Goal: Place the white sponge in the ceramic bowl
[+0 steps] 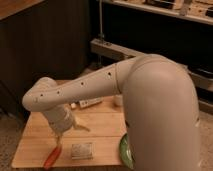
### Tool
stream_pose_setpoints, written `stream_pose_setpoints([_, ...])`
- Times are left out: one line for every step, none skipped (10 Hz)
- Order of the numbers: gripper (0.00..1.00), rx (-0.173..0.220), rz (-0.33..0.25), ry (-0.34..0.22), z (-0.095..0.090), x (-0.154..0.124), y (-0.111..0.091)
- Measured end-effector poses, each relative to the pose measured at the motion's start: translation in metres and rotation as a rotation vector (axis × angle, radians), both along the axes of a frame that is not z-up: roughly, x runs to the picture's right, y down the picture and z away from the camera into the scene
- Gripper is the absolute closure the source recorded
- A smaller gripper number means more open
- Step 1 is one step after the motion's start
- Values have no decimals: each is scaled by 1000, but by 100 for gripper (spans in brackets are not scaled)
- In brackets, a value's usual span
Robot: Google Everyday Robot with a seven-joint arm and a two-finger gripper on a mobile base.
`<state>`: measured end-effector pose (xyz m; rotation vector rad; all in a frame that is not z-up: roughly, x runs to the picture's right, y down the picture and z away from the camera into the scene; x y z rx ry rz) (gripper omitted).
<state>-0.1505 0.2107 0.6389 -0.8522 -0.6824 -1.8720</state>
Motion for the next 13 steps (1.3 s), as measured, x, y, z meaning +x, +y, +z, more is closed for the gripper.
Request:
stream_pose_setpoints([20,-2,-7,-8,0,-1,1])
stream_pose_setpoints([20,-6,-16,-18,0,-4,3])
stream_pose_setpoints([20,-13,-39,-37,-3,-10,7])
stream_pose_setpoints([20,-18,-59,-53,-7,-17,12])
stream_pose_setpoints([20,-21,-71,-64,-10,-21,14])
stream_pose_setpoints([20,-23,-86,-78,-10,-21,16])
stream_pose_setpoints([20,-27,-95,-94,-11,-26,19])
stream_pose_setpoints([20,-27,-97,-106,-11,-30,22])
stream_pose_setpoints([20,-27,-97,-123,-9,-32,24])
stream_pose_setpoints([20,-27,-95,-135,-7,-29,23])
stream_pose_setpoints([20,-27,-99,-147,-8,-29,24])
stream_pose_setpoints([20,-27,-99,-155,-8,-27,25])
stream_pose_setpoints([20,-29,-97,-158,-7,-26,25])
